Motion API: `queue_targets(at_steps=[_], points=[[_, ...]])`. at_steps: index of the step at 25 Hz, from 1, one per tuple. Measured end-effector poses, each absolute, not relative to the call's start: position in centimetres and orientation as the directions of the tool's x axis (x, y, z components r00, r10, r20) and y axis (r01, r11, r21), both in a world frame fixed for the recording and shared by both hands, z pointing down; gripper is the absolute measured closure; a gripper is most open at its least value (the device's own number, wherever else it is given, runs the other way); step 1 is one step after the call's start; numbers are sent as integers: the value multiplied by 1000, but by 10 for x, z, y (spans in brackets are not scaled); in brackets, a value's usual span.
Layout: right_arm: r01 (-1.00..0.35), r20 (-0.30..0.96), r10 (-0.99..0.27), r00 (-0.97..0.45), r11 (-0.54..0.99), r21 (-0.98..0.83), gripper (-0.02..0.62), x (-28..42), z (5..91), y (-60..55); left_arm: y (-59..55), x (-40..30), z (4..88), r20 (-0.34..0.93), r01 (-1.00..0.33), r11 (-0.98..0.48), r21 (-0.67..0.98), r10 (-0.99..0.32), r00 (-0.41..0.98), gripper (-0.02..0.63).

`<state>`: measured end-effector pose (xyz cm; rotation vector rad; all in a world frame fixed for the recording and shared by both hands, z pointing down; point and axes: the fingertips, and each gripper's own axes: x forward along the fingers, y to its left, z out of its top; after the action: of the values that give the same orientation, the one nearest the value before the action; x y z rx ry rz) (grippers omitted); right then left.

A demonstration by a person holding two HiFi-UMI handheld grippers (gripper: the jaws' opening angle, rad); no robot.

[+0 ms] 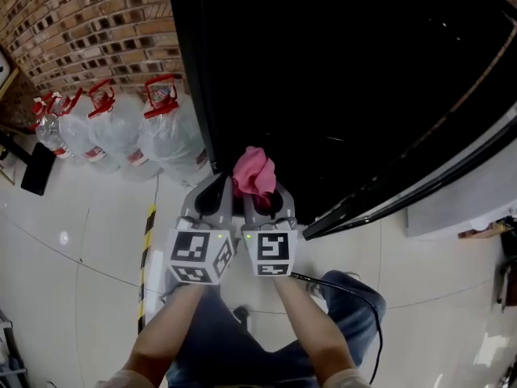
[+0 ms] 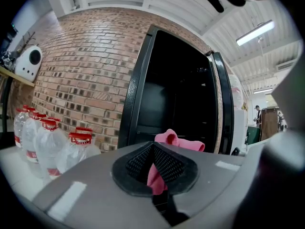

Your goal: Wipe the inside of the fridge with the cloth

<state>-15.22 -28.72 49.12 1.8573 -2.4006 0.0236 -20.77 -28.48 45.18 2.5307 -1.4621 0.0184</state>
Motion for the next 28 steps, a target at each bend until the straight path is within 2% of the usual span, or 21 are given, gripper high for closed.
queue_targets(at_steps=[13,22,28], points=[[-965,133,-959,-251,258,44,489,-158,551,-373,-316,-200,467,144,-847,-510,149,-836,529,611],[-976,154,-966,-206,215,43,489,-136,560,-437,-323,-175,452,114,-813,-568,124,-806,581,611],[-973,161,-971,-179,199,115,489,-125,558,-472,-328,-170,449,110,-808,-577,118,-801,588,611]])
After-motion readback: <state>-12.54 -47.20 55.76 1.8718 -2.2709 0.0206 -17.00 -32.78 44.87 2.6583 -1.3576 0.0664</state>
